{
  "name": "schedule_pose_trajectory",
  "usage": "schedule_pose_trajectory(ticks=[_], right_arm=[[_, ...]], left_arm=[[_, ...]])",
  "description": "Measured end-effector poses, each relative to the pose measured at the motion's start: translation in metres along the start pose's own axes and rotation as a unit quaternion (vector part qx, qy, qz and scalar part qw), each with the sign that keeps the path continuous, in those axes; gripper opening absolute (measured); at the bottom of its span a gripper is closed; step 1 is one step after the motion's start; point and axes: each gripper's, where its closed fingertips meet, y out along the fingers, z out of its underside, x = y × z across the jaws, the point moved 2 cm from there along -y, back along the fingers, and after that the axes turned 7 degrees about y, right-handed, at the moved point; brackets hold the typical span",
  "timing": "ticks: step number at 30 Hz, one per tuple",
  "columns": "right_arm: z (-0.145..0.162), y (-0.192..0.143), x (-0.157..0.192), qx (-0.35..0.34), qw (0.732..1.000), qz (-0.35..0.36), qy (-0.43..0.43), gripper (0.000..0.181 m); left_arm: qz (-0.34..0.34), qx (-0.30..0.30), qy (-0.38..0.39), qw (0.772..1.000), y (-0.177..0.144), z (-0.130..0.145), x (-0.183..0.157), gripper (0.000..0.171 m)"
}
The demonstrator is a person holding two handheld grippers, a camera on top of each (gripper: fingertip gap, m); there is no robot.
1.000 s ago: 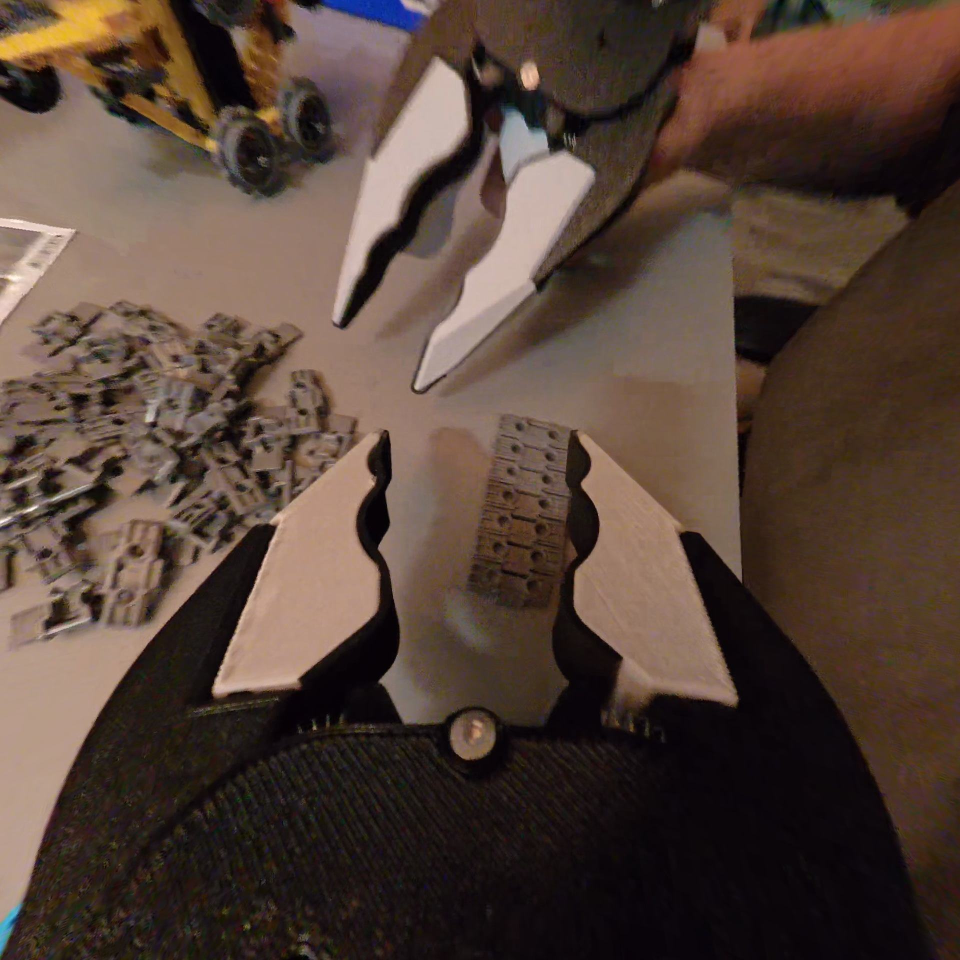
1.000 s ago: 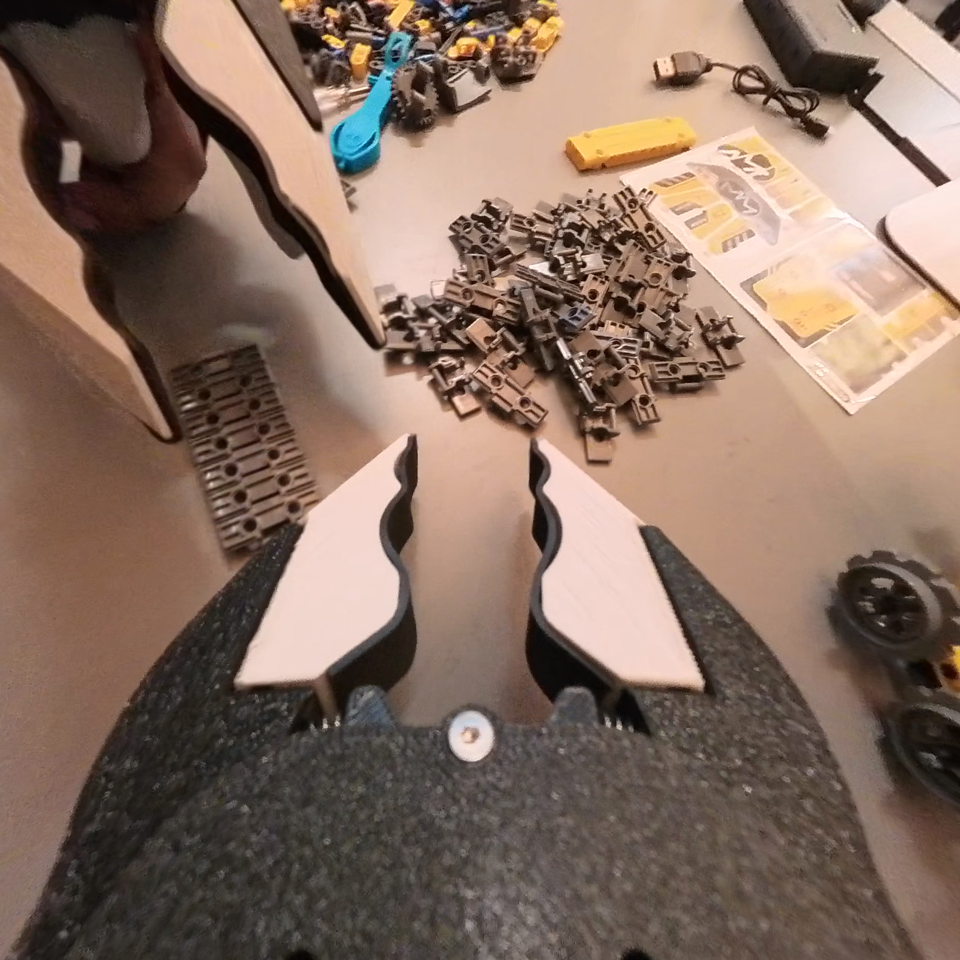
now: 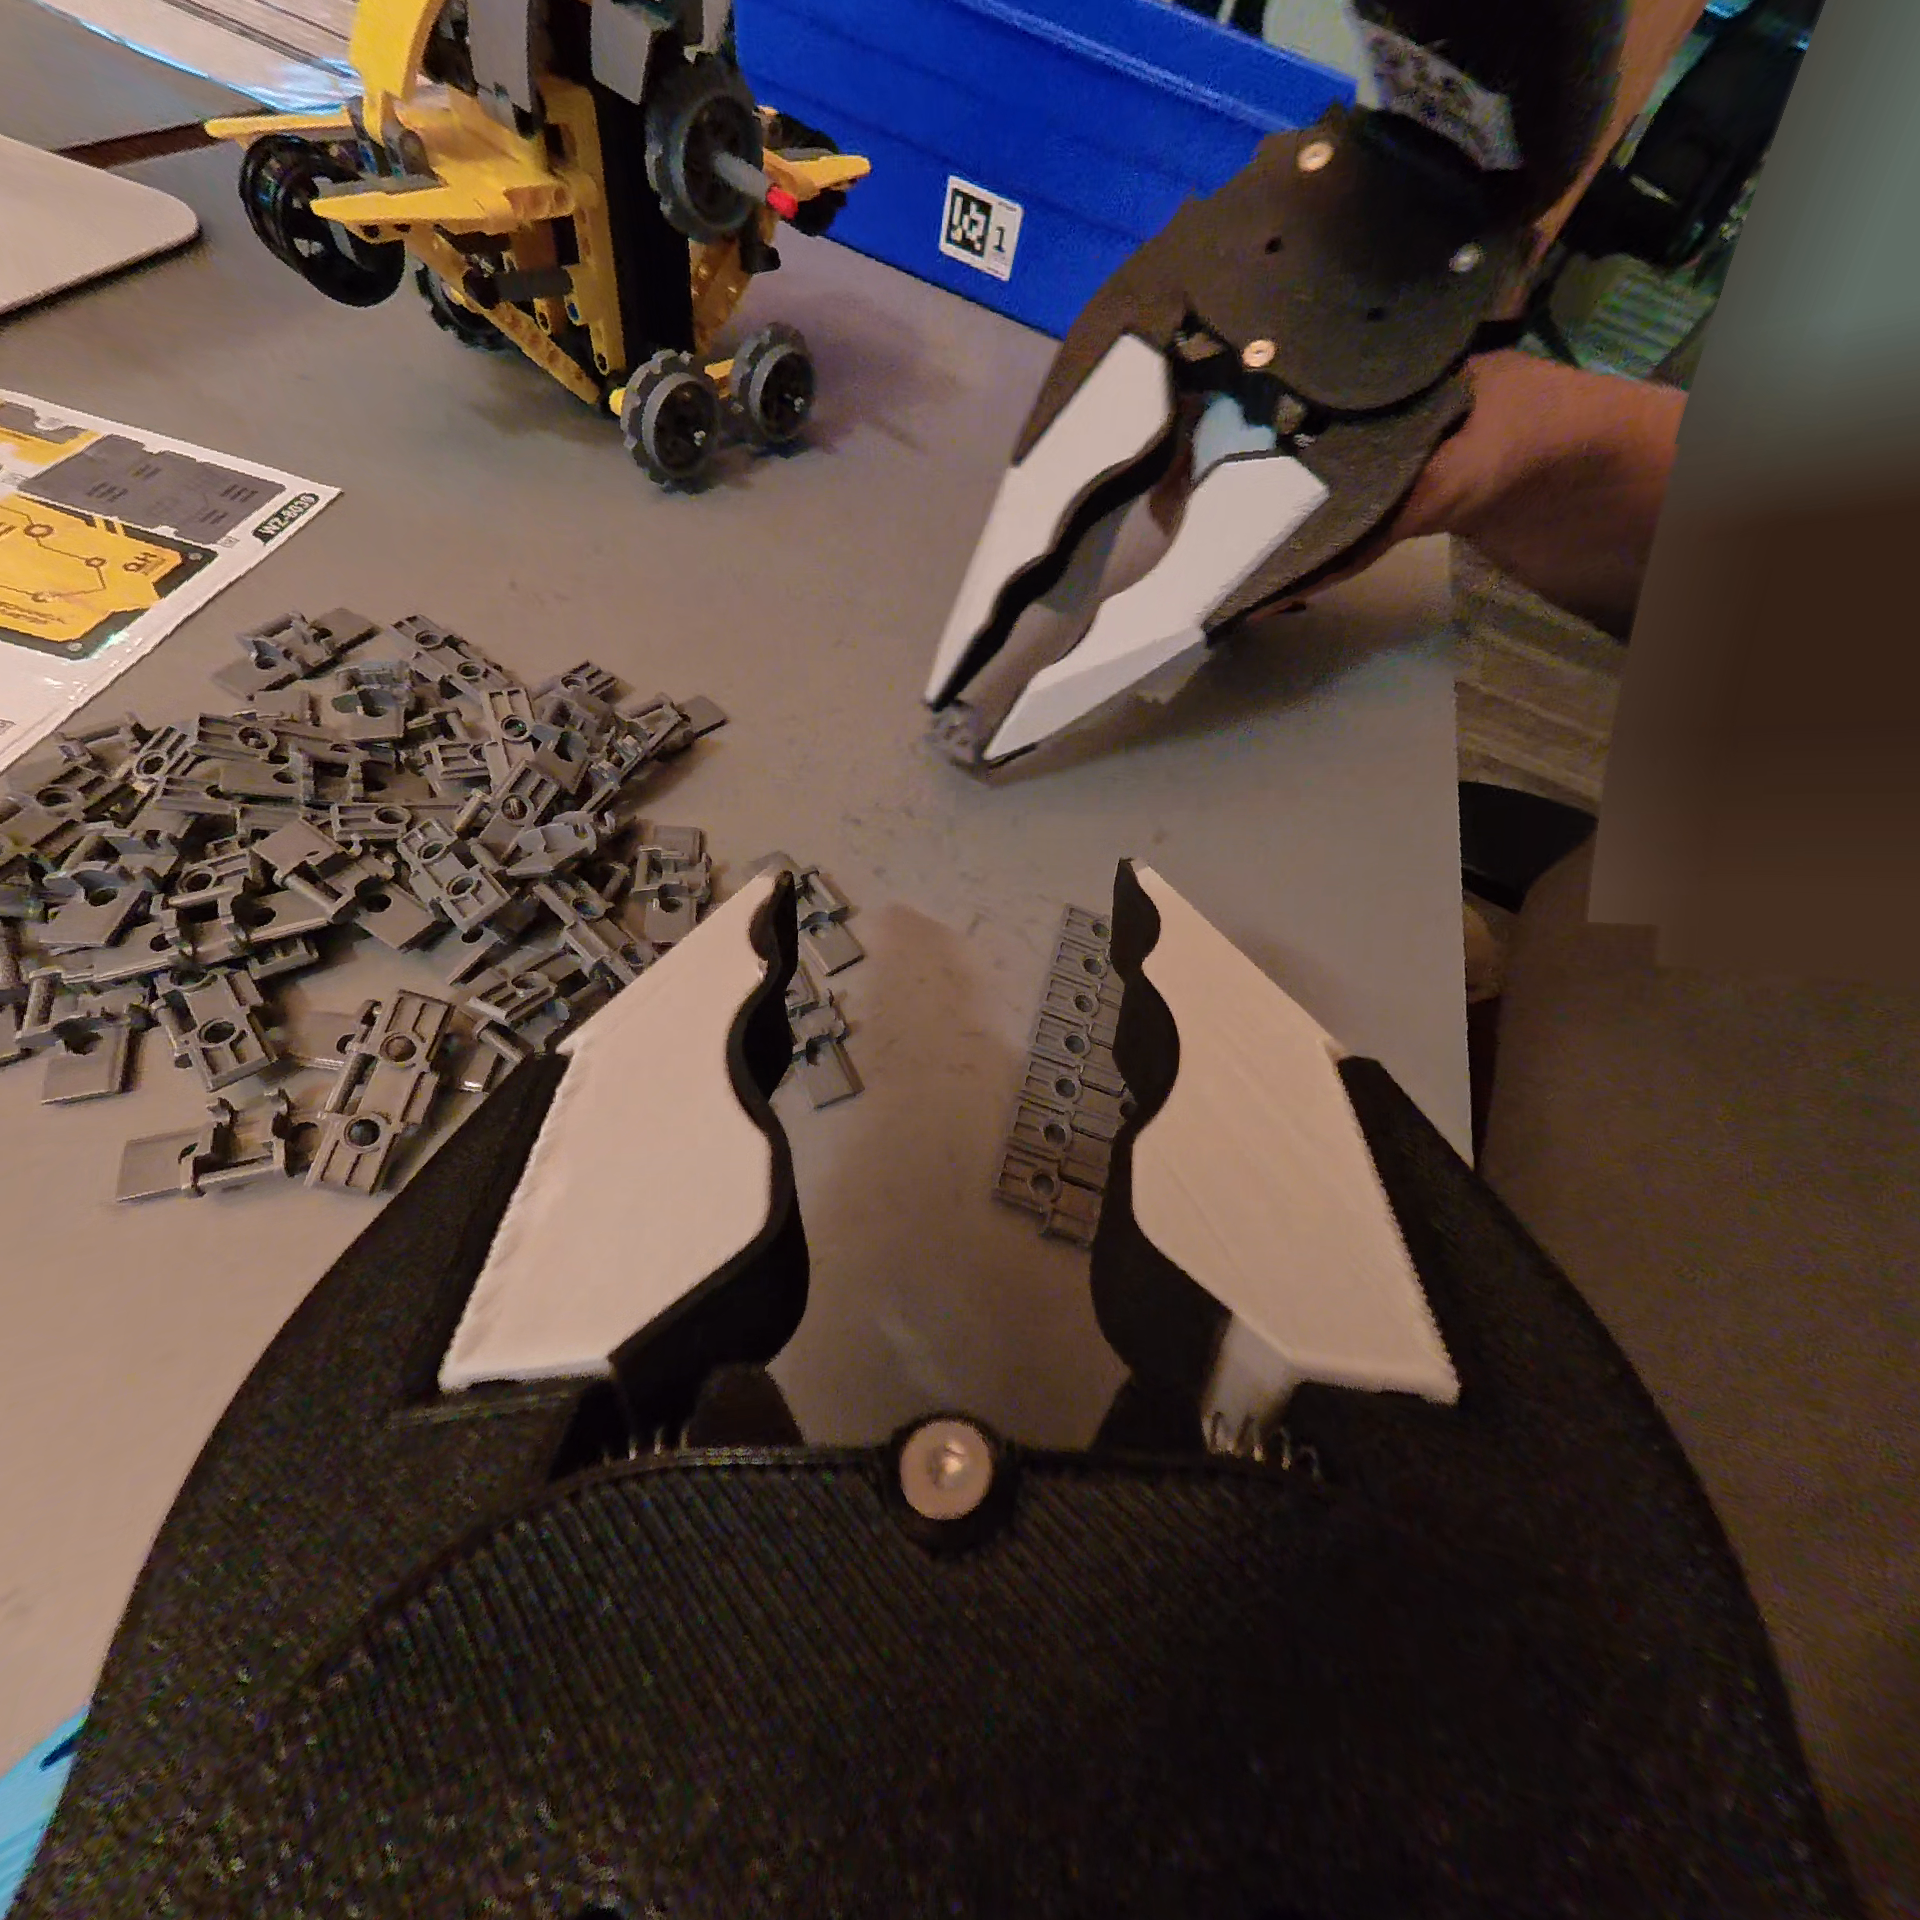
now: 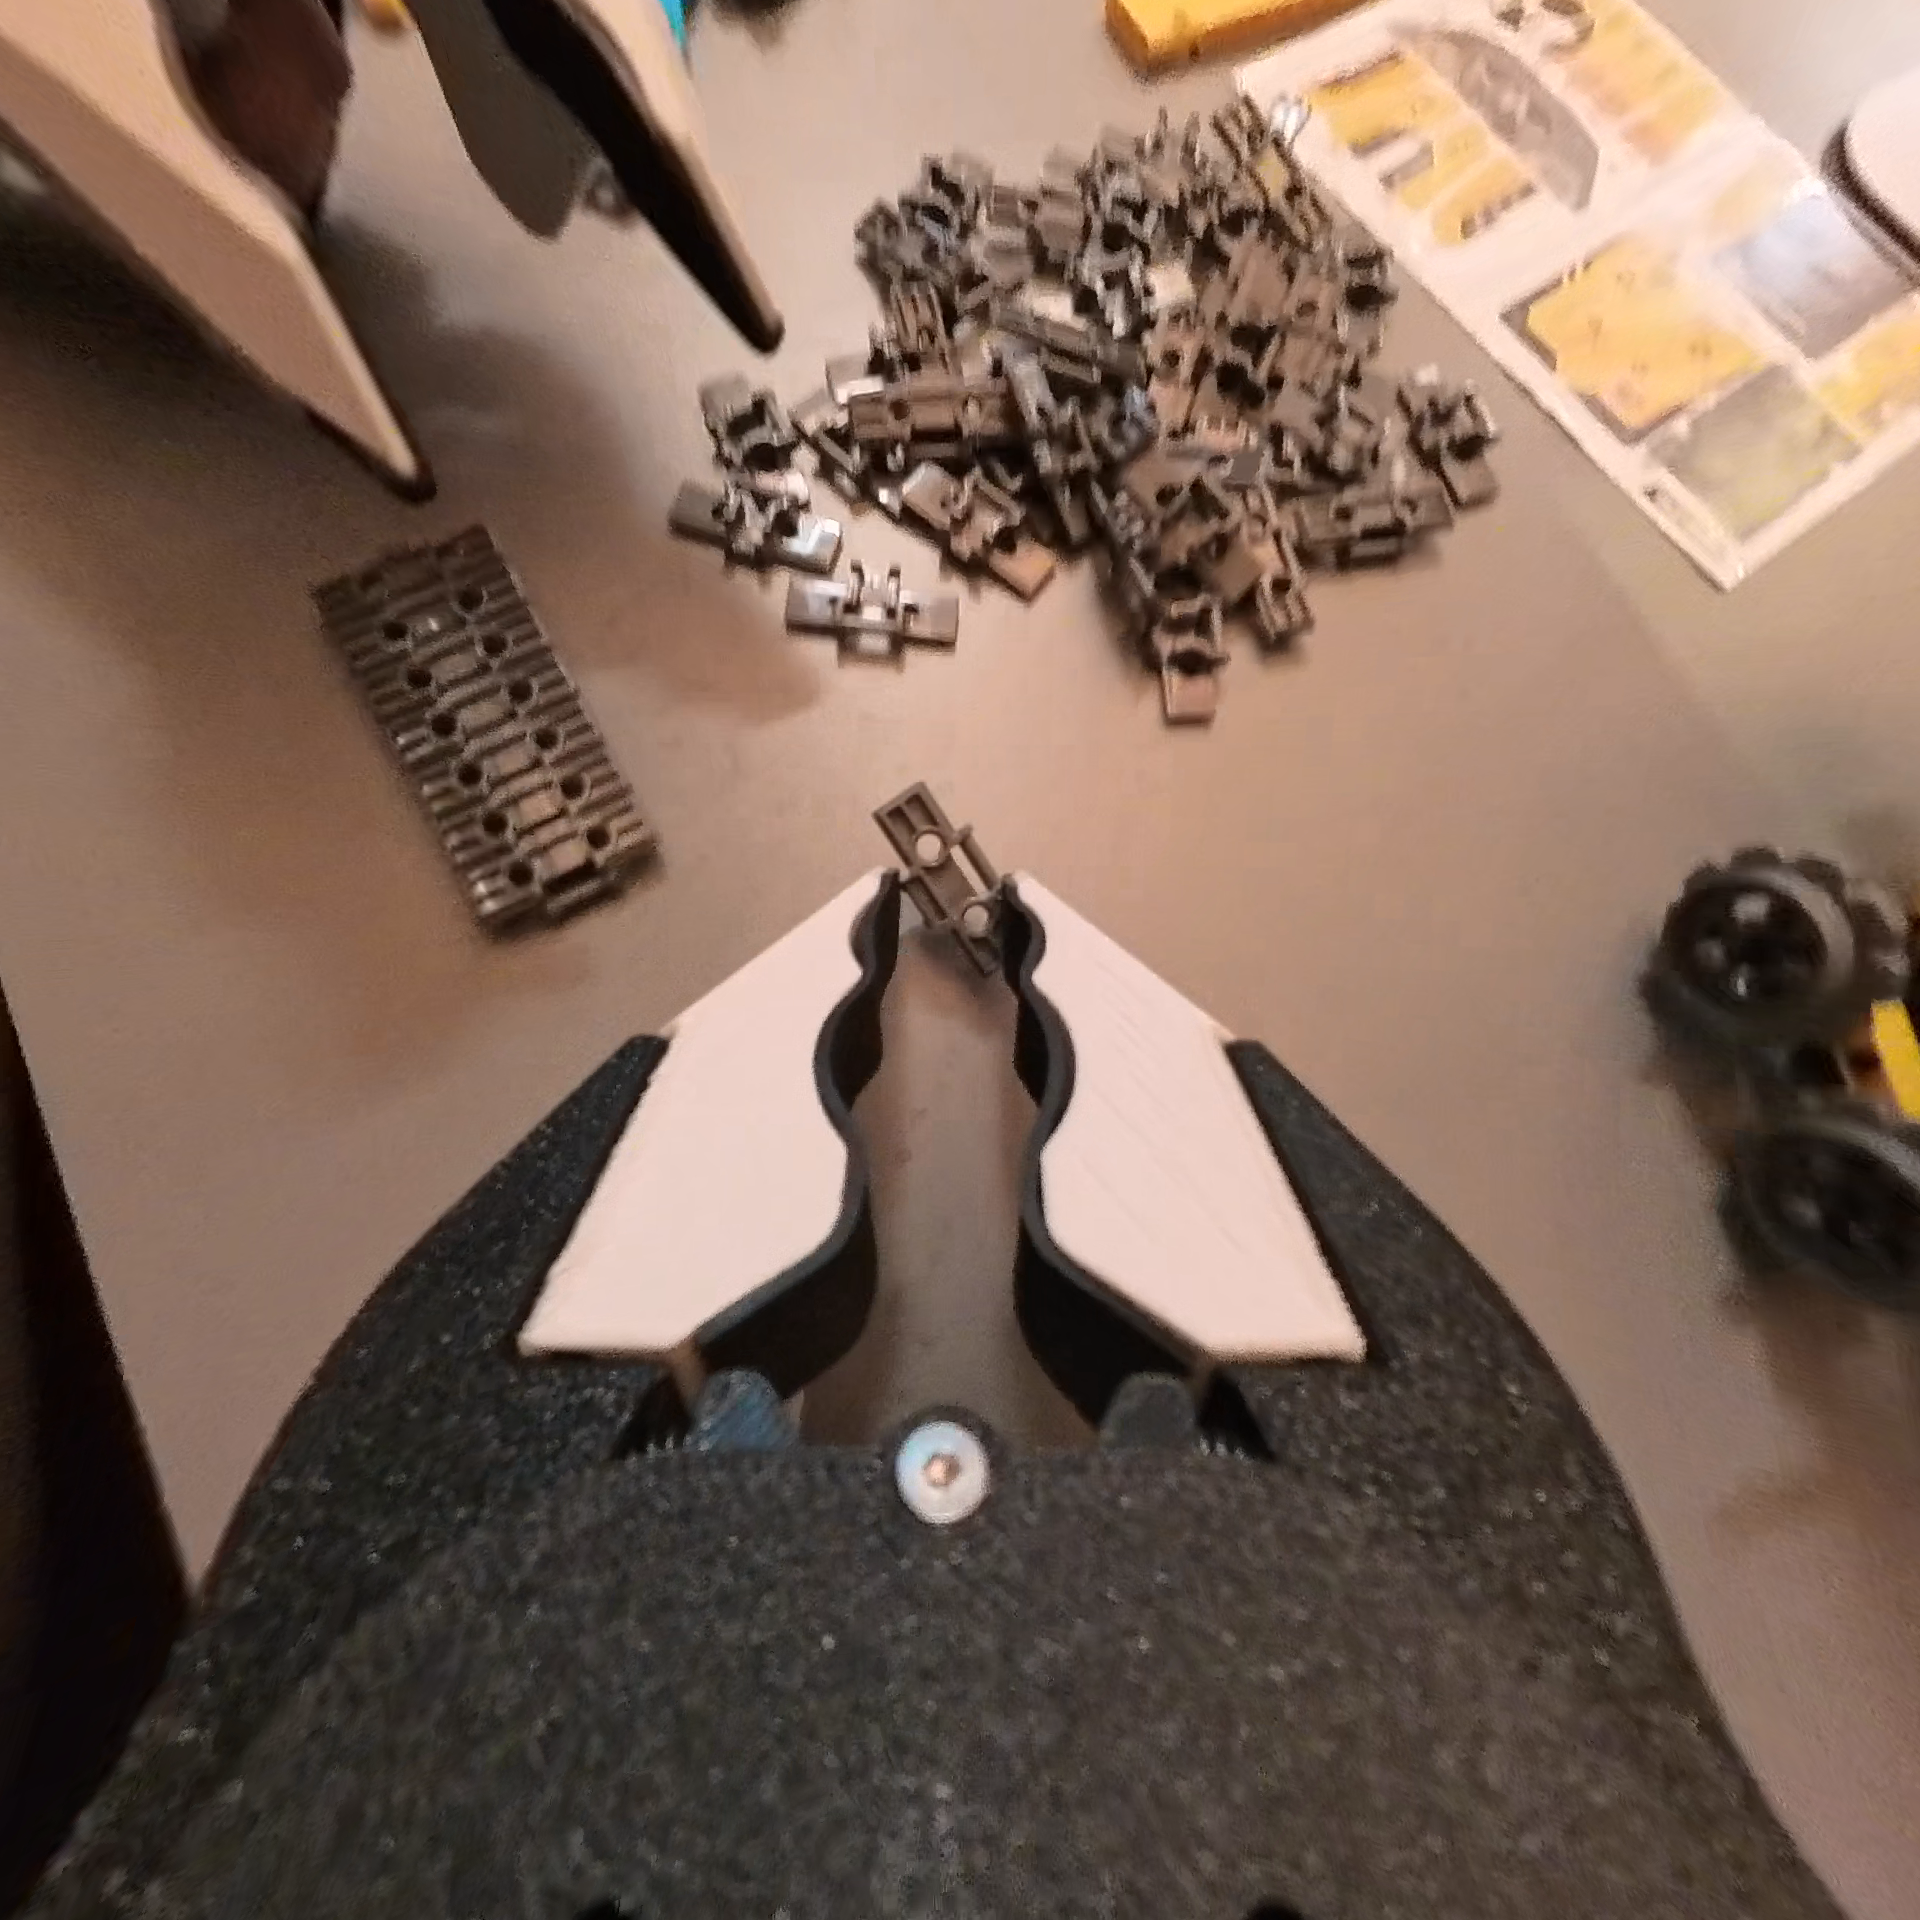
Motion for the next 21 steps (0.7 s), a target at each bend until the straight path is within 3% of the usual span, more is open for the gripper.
schedule_pose_trajectory(ticks=[6,10,16,21], right_arm=[[0.026,-0.010,0.025,0.081,0.996,0.010,0.037,0.021],[0.025,-0.014,0.035,0.075,0.997,0.001,0.031,0.032],[0.032,-0.016,0.040,0.084,0.993,-0.031,0.073,0.035],[0.032,-0.023,0.060,0.085,0.987,-0.090,0.099,0.027]], left_arm=[[-0.004,0.009,0.012,1.000,0.002,0.002,-0.002,0.059],[-0.004,0.011,0.016,1.000,0.003,0.002,-0.003,0.059],[-0.002,0.010,0.009,1.000,0.002,0.002,-0.002,0.059],[0.001,0.009,0.002,1.000,0.002,0.002,-0.001,0.059]])
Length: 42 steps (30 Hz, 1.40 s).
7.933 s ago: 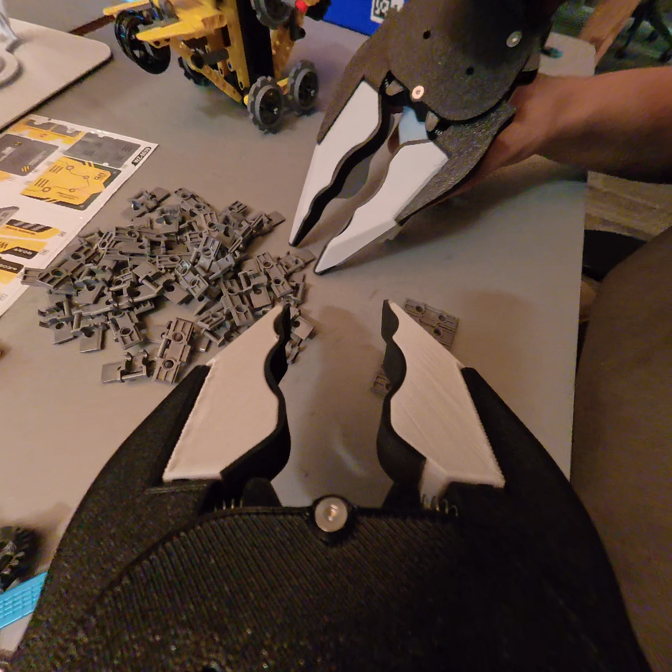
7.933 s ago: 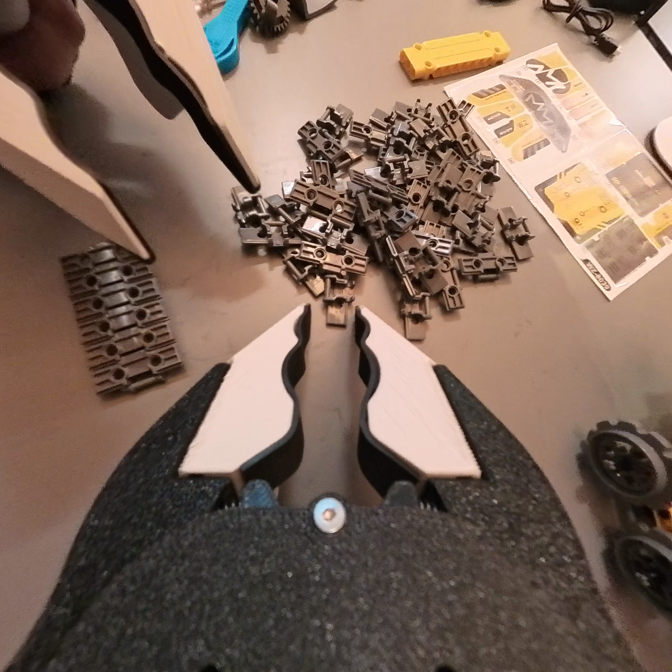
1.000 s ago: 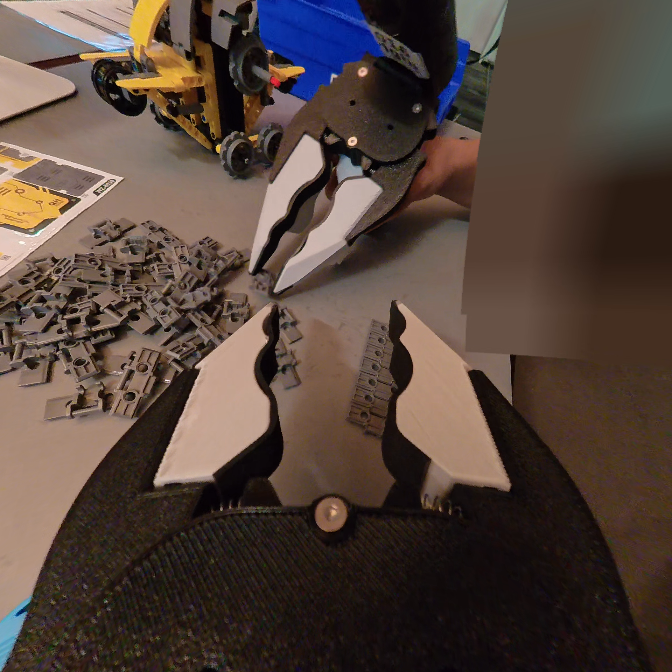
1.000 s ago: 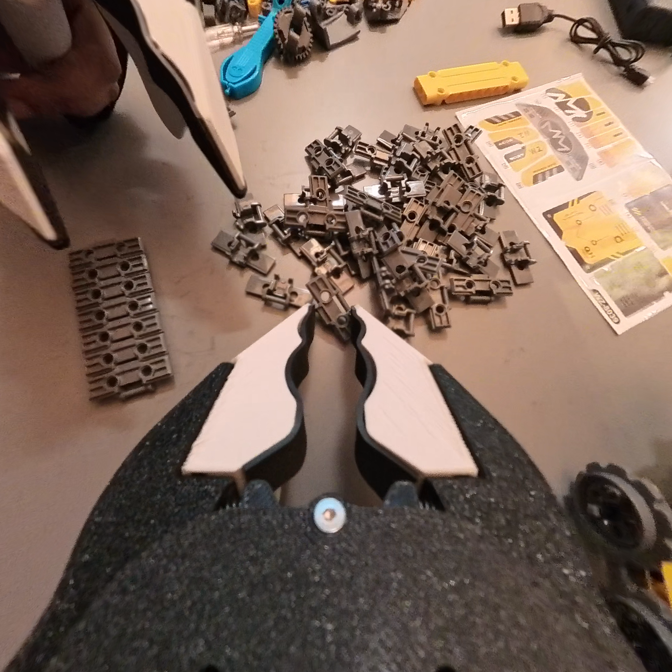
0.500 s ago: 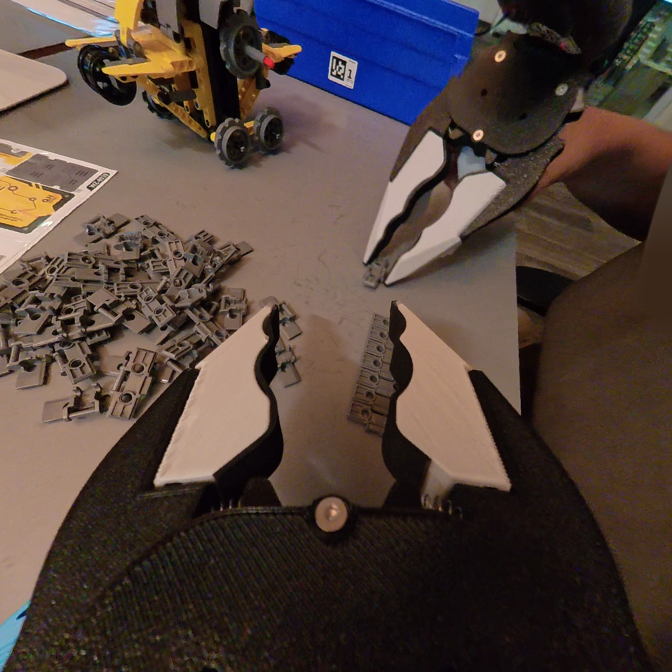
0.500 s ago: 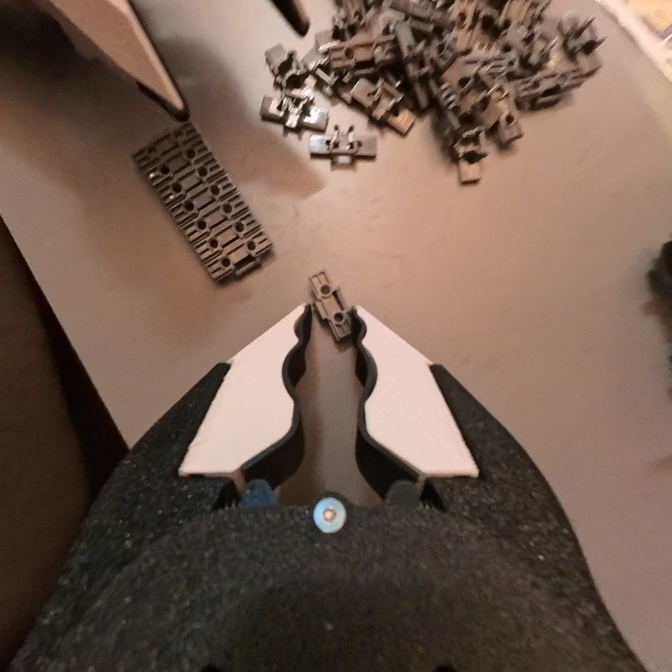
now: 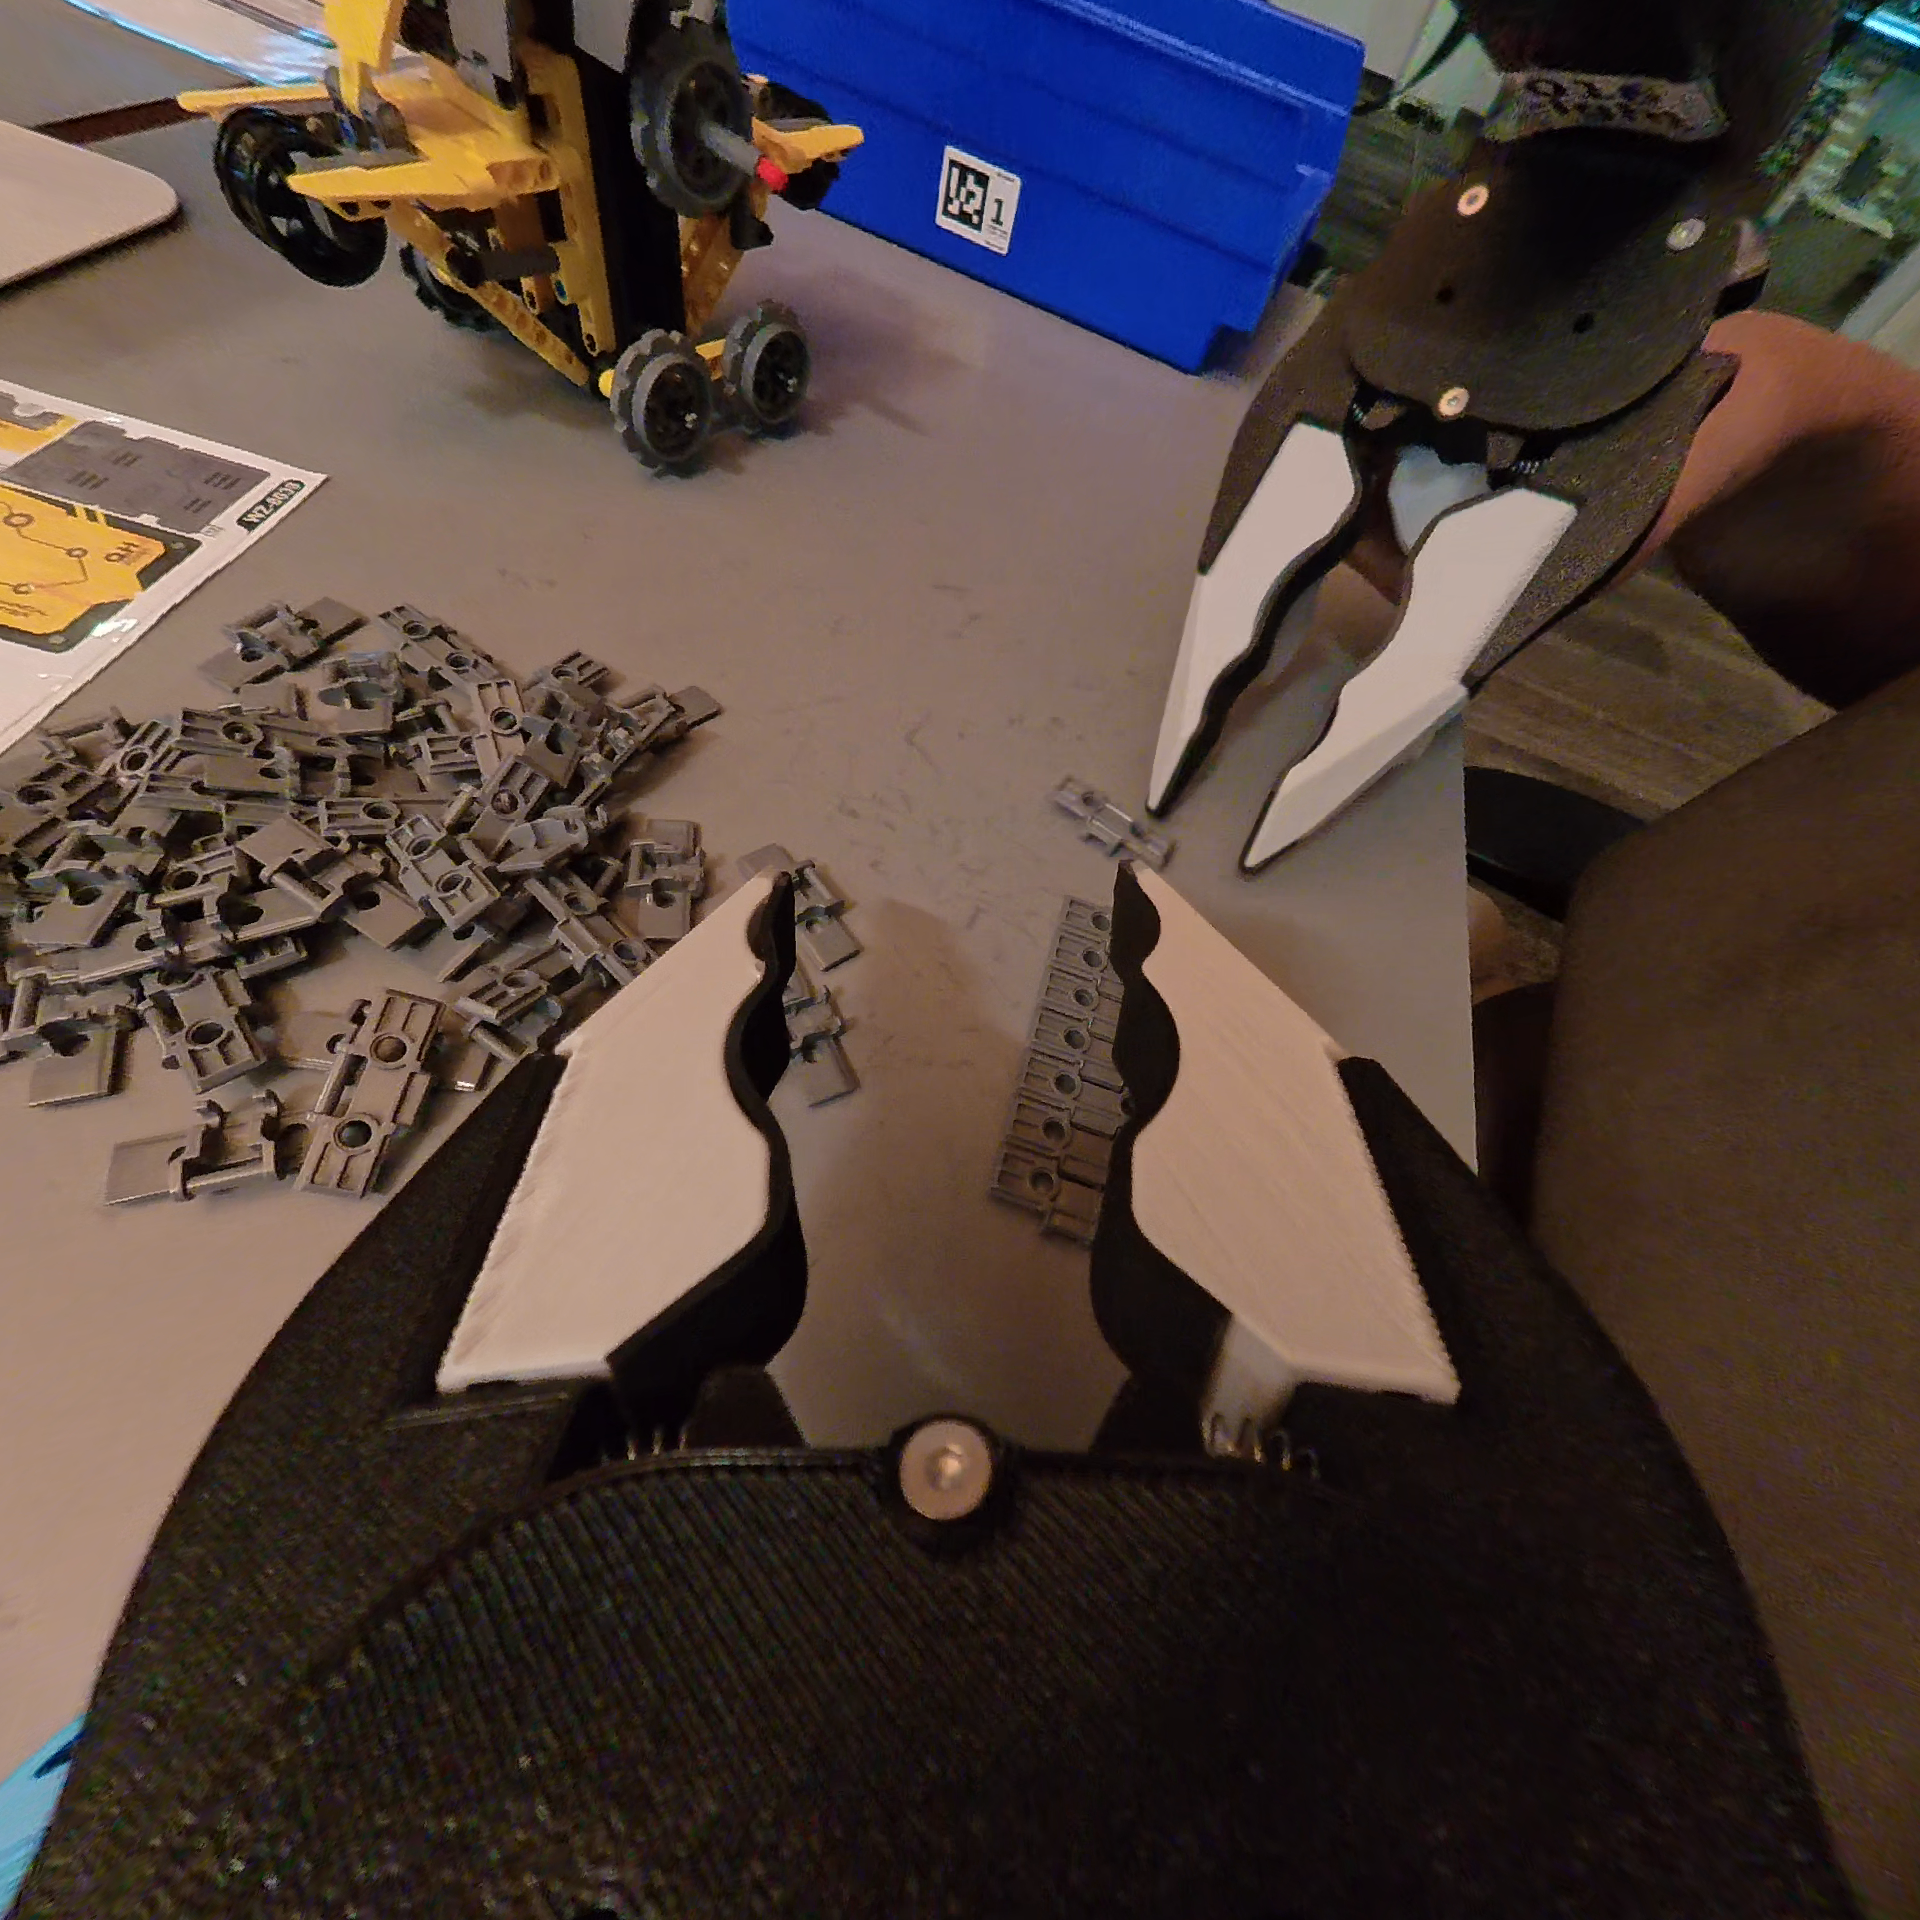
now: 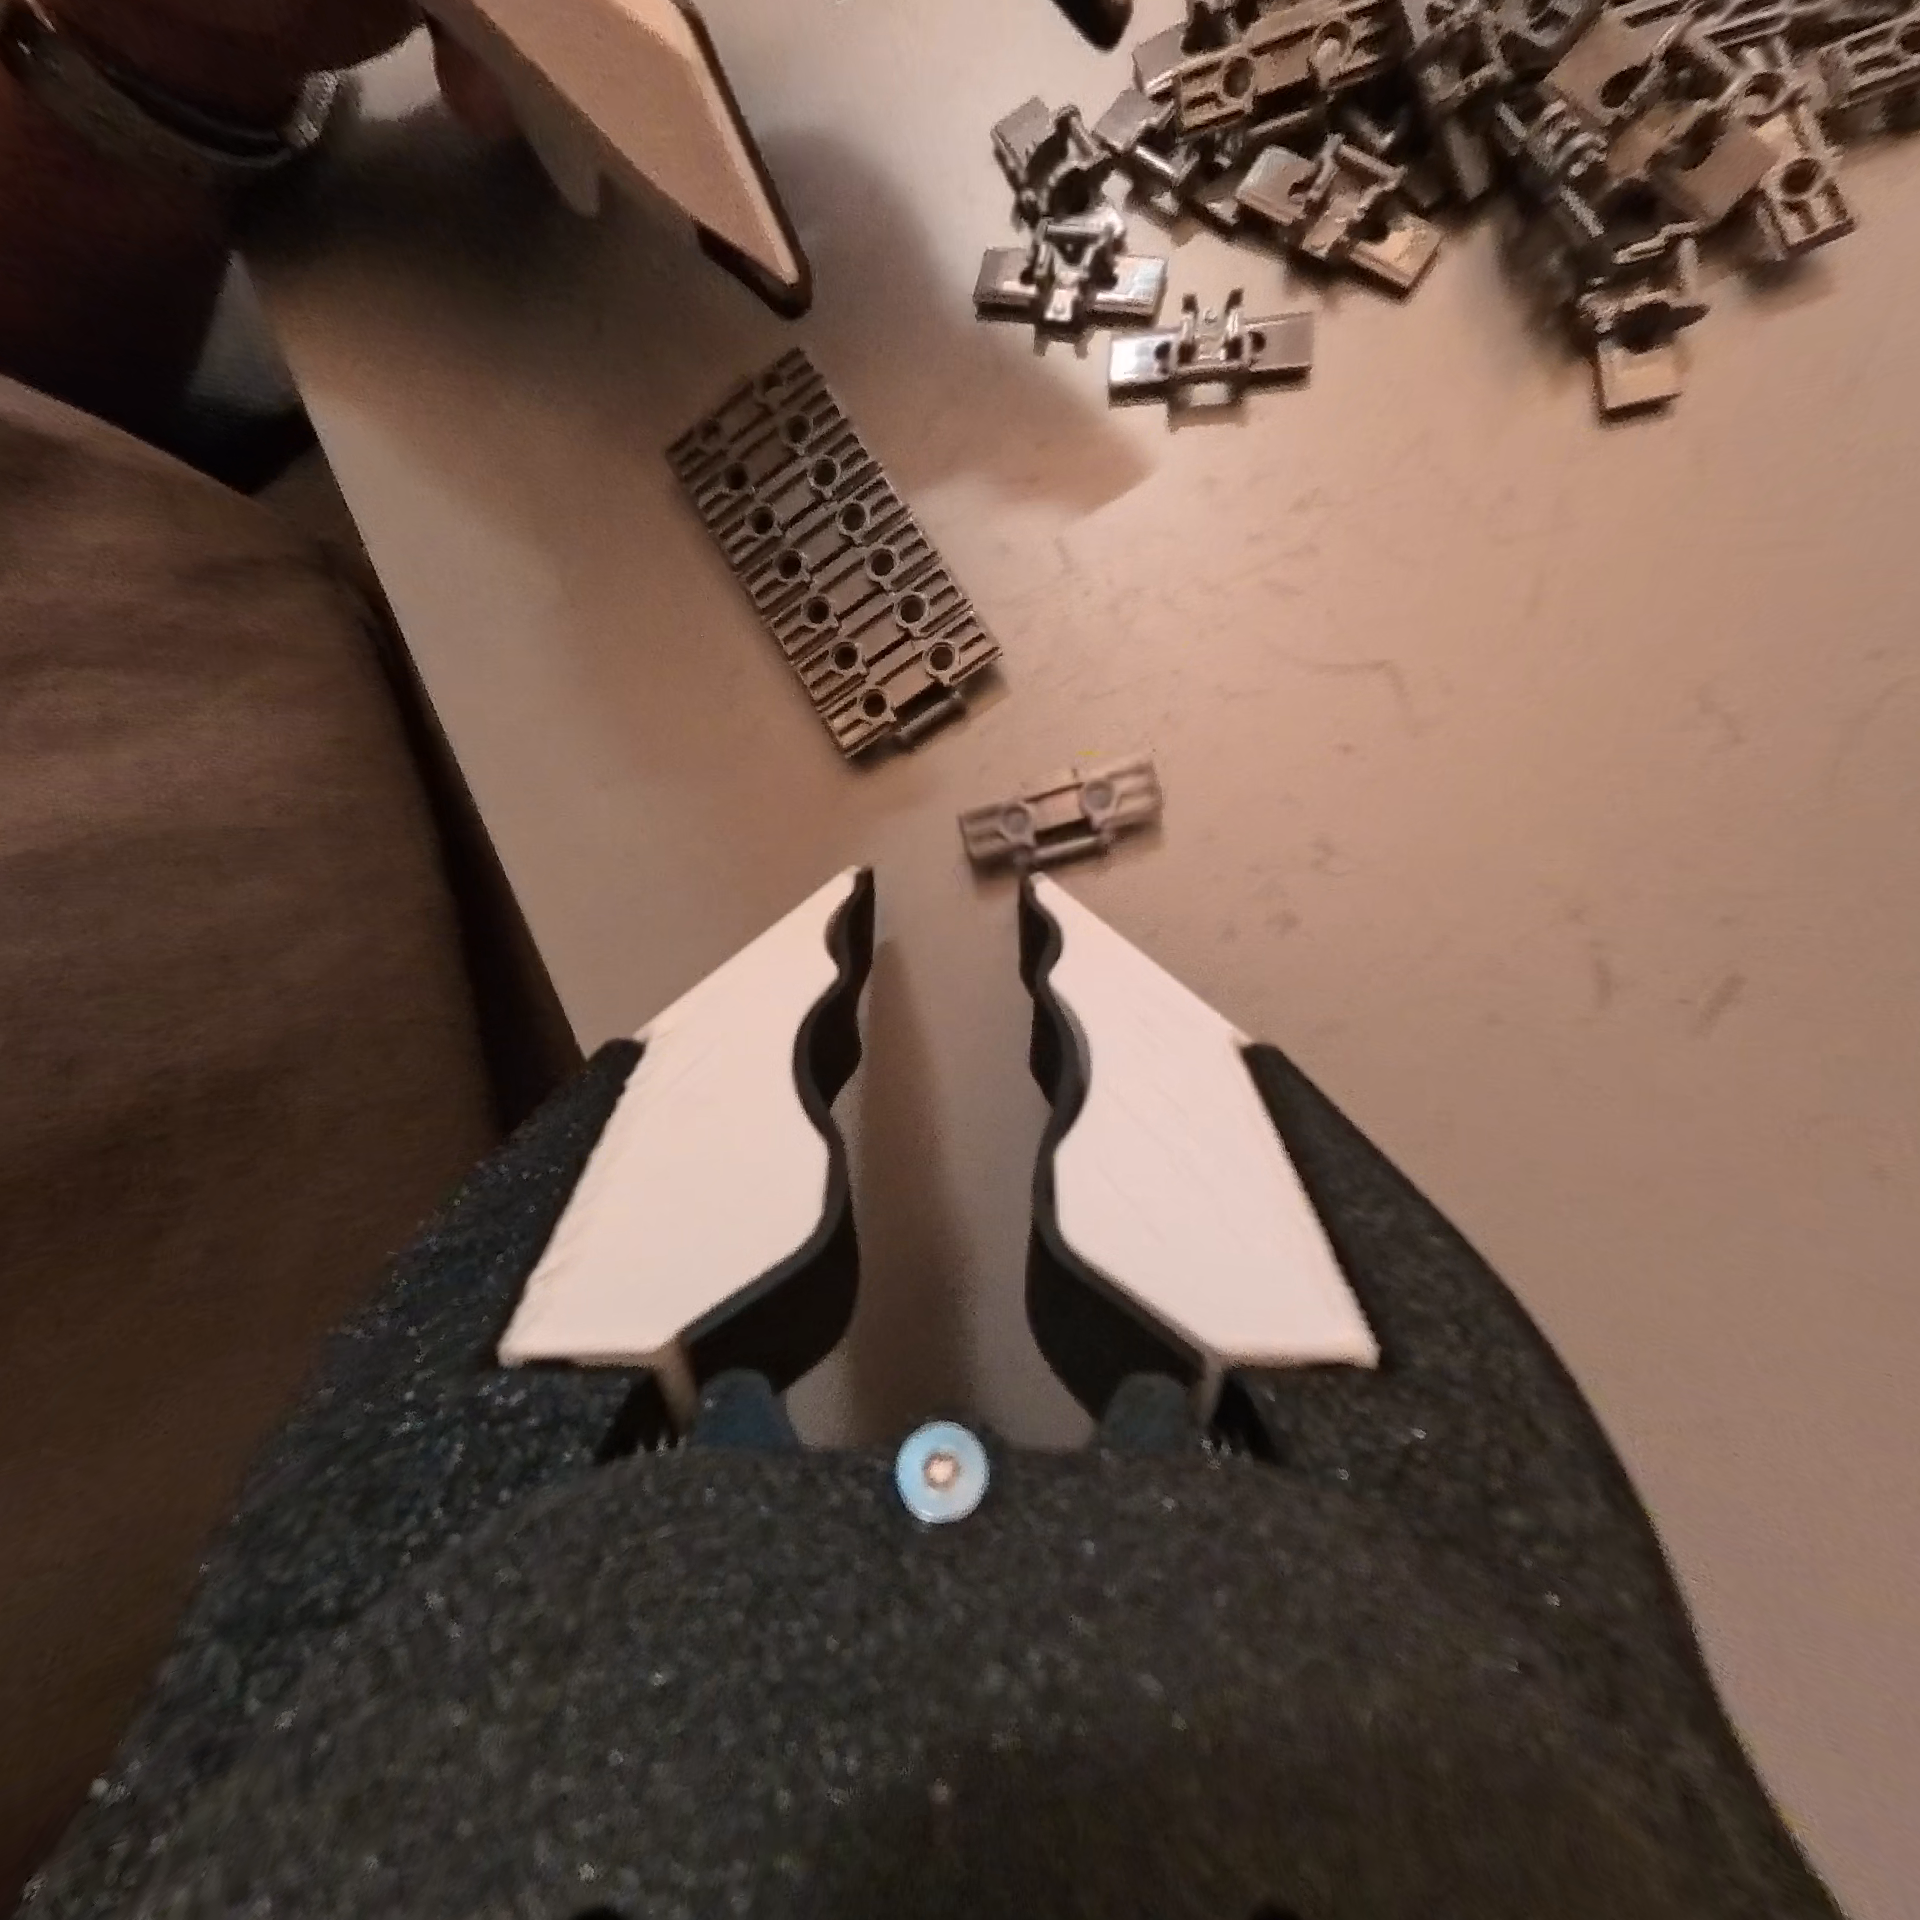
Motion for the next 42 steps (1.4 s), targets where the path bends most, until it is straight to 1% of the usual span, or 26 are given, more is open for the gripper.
schedule_pose_trajectory(ticks=[2,5,6,8,10,12,15,18,22,26,30,34,36,39,42], right_arm=[[-0.004,-0.004,-0.008,-0.008,1.000,0.030,-0.005,0.030],[-0.012,-0.010,-0.021,-0.023,0.993,0.088,-0.069,0.032],[-0.014,-0.009,-0.020,-0.024,0.992,0.091,-0.080,0.033],[-0.015,-0.004,-0.015,-0.017,0.994,0.078,-0.068,0.042],[-0.014,0.000,-0.017,0.000,0.995,0.088,-0.051,0.047],[-0.013,-0.001,-0.019,0.009,0.992,0.109,-0.056,0.044],[-0.013,-0.006,-0.009,-0.004,0.994,0.097,-0.056,0.037],[-0.012,-0.007,-0.003,-0.019,0.996,0.087,-0.025,0.040],[-0.011,-0.004,-0.011,-0.032,0.988,0.154,0.000,0.044],[-0.013,-0.001,-0.010,-0.063,0.974,0.215,0.021,0.048],[-0.014,0.003,-0.006,-0.103,0.969,0.214,0.071,0.050],[-0.014,0.007,-0.010,-0.120,0.959,0.251,0.047,0.039],[-0.014,0.008,-0.013,-0.120,0.955,0.267,0.038,0.039],[-0.014,0.011,-0.013,-0.123,0.957,0.259,0.050,0.041],[-0.013,0.006,-0.017,-0.125,0.953,0.271,0.050,0.044]], left_arm=[[0.003,0.002,-0.002,1.000,0.000,0.000,0.000,0.059],[0.004,0.005,0.000,1.000,0.001,0.001,-0.001,0.060],[0.004,0.007,0.001,1.000,0.002,0.001,-0.001,0.060],[0.005,0.009,0.000,1.000,0.002,0.002,-0.001,0.060],[0.003,0.007,0.001,1.000,0.001,0.001,-0.001,0.060],[0.004,0.003,0.000,1.000,0.001,0.001,-0.001,0.060],[0.005,0.002,-0.001,1.000,0.000,0.000,-0.001,0.060],[0.006,0.007,0.003,1.000,0.001,0.001,-0.002,0.060],[0.003,0.016,0.011,1.000,0.003,0.003,-0.003,0.060],[-0.003,0.011,0.010,1.000,0.002,0.002,-0.002,0.059],[-0.002,0.013,0.015,1.000,0.003,0.002,-0.003,0.059],[-0.004,0.016,0.023,1.000,0.003,0.002,-0.004,0.059],[-0.004,0.012,0.019,1.000,0.002,0.002,-0.004,0.059],[-0.005,0.002,0.009,1.000,0.000,0.000,-0.001,0.059],[-0.003,-0.001,0.003,1.000,-0.001,-0.001,-0.001,0.059]])
